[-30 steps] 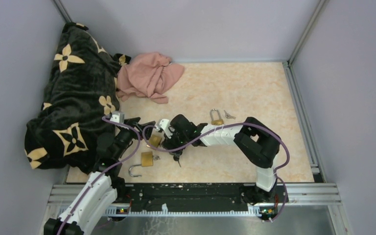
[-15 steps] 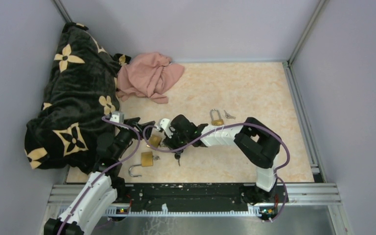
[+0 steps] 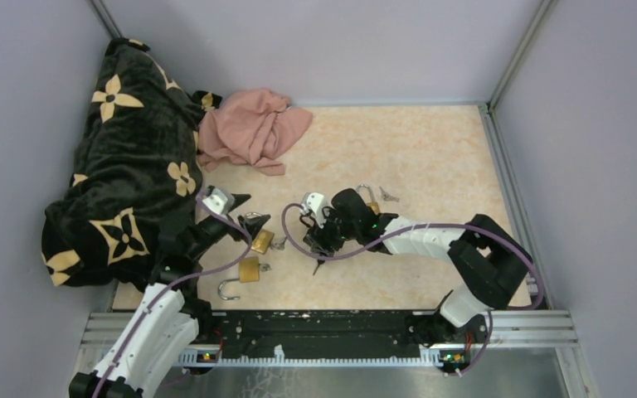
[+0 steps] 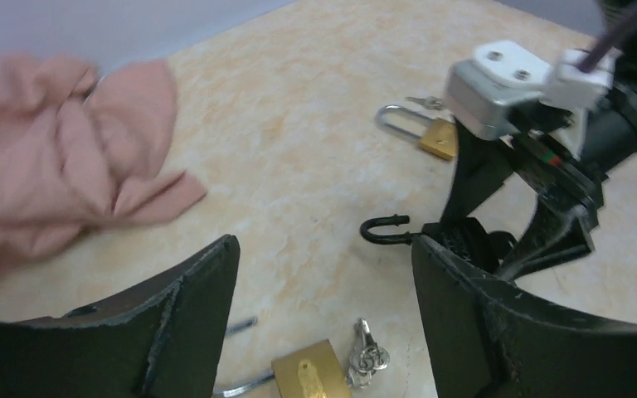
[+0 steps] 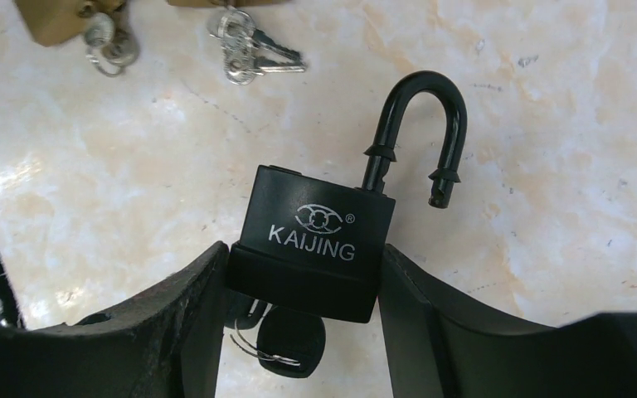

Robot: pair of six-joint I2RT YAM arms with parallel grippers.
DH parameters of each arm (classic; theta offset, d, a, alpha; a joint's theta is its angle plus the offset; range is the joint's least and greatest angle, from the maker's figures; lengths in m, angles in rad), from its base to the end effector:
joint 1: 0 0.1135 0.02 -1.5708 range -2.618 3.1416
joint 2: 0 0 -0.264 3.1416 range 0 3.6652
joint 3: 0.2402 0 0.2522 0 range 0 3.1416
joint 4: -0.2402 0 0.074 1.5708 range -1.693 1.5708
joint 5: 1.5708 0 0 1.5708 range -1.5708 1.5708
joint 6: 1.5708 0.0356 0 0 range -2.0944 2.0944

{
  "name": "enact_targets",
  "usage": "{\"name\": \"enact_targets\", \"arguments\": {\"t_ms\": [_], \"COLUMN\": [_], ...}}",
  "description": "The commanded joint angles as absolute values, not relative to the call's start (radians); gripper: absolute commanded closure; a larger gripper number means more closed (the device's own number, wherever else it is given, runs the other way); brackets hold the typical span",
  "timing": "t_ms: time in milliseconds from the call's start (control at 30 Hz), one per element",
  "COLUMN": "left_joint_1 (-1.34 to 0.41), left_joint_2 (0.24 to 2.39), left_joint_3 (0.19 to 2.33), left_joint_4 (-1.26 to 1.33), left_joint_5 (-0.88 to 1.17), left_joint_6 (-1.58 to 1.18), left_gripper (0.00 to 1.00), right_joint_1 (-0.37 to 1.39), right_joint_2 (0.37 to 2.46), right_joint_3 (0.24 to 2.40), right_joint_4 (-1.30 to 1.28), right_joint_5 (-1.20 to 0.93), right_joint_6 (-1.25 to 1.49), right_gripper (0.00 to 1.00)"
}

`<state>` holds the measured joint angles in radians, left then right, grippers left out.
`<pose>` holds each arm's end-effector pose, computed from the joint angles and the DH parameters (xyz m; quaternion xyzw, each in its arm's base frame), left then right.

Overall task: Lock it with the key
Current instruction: Pick up the lock from the center of the board.

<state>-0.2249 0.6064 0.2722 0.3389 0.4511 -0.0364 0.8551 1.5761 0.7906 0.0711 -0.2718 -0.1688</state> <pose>0.1527 -0.0509 0.2408 0.2225 0.6696 -0.2464 0.6644 0.2020 0.2469 0.1757 -0.4906 0.7582 0.2545 0.3460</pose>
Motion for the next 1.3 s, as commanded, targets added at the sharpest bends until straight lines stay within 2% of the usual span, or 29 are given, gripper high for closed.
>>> {"name": "enact_targets", "arguments": {"t_ms": [0,100,233,367,533,600,800,1067,1267], "left_joint_1": [-0.221,-0.239,-0.298,-0.376,-0.450,-0.460,-0.482,-0.512,-0.533], "left_joint_2": [0.641,0.694,0.776,0.831,0.865,0.872,0.903,0.936,0.950], "left_joint_3": [0.434,0.530,0.594,0.624,0.639,0.641,0.642,0.639,0.626], "left_joint_4": [-0.037,-0.354,-0.464,-0.401,-0.322,-0.316,-0.345,-0.289,-0.239], "left_joint_5": [1.033,1.150,1.085,1.020,0.964,0.950,0.899,0.853,0.830], "left_joint_6": [0.550,0.952,1.251,1.344,1.350,1.360,1.431,1.474,1.475], "left_gripper": [0.21,0.21,0.18,0.15,0.16,0.18,0.35,0.45,0.61], "right_joint_1": [0.860,0.863,0.895,0.945,0.972,0.975,0.986,0.999,1.002], "right_joint_2": [1.415,1.353,1.275,1.228,1.193,1.186,1.165,1.154,1.149], "right_joint_3": [0.771,0.756,0.755,0.771,0.777,0.780,0.792,0.808,0.818], "right_joint_4": [0.219,0.210,0.186,0.144,0.116,0.105,0.099,0.088,0.089], "right_joint_5": [-0.363,-0.388,-0.393,-0.367,-0.357,-0.355,-0.362,-0.378,-0.389], "right_joint_6": [-0.264,-0.305,-0.365,-0.414,-0.442,-0.450,-0.461,-0.469,-0.471], "right_gripper": [1.00,1.00,1.00,1.00,1.00,1.00,1.00,1.00,1.00]}}
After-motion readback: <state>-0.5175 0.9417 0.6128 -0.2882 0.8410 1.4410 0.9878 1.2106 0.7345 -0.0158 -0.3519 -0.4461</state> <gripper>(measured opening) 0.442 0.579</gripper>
